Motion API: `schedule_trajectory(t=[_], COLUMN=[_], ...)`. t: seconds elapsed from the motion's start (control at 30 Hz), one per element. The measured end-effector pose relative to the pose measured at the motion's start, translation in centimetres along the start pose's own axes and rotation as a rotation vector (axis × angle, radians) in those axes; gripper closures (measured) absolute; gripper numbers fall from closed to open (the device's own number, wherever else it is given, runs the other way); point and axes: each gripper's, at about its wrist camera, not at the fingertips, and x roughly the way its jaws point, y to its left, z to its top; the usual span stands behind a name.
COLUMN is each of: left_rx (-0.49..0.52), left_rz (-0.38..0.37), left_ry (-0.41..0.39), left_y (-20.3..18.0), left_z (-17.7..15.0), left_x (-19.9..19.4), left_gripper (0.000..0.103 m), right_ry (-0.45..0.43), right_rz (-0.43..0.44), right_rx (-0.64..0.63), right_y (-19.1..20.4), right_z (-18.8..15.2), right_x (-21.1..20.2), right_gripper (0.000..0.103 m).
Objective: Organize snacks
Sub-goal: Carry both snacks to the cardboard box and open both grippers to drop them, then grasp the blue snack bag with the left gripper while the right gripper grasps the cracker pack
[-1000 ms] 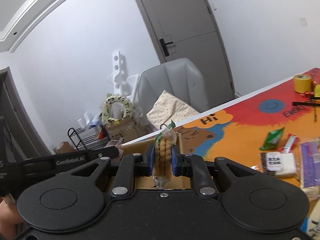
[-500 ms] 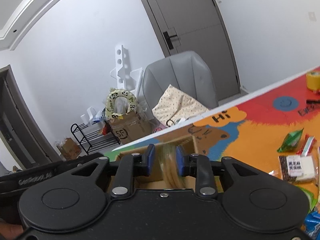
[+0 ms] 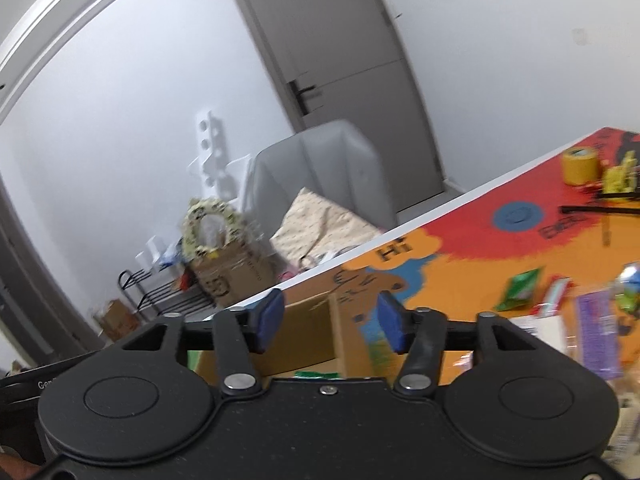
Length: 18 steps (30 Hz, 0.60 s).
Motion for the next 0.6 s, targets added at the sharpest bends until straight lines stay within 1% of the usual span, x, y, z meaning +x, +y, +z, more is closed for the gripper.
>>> schedule_trajectory(t=[0.07, 0.13, 0.2, 0.27, 0.4, 0.5, 0.6], left_rx=[0.011, 0.014, 0.036, 0.078, 0.112, 0.137, 0.153], left_rz=[-0.010, -0.021, -0.039, -0.048, -0.078, -0.099, -0.128], left_ry=[0.000, 0.002, 0.000, -0.004, -0.014, -0.011, 0.007], left_y=[-0.9, -1.7, -3.0, -4.6, -7.2, -9.4, -11.6], left_z=[-0.3, -0.6, -1.0, -1.6, -2.8, -3.8, -4.9], left_x=[0.1, 0.2, -0.1, -0.4, -1.4, -1.8, -1.9], left_gripper=[0.003, 0.000, 0.000, 0.000, 0.000, 0.000, 0.000], right_ry=[-0.024, -0.028, -0.039, -0.063, -0.082, -0.077, -0.066], right_rz=[-0.032, -0.052, -0.058, -0.076, -0.101, -0.126, -0.164], right_rx=[0.009, 0.014, 0.007, 0.005, 0.023, 0.029, 0.035], right_y=[-1.2, -2.3, -3.5, -4.8, -7.5, -9.4, -11.2], right_z=[0.0, -0.3, -0.4, -0.8, -1.3, -2.0, -2.5], right_x=[-1.3, -2.5, -3.7, -5.3, -7.5, -8.6, -9.4], right_gripper=[0.040, 0.039, 0.028, 0.022, 0.018, 0.013, 0.012])
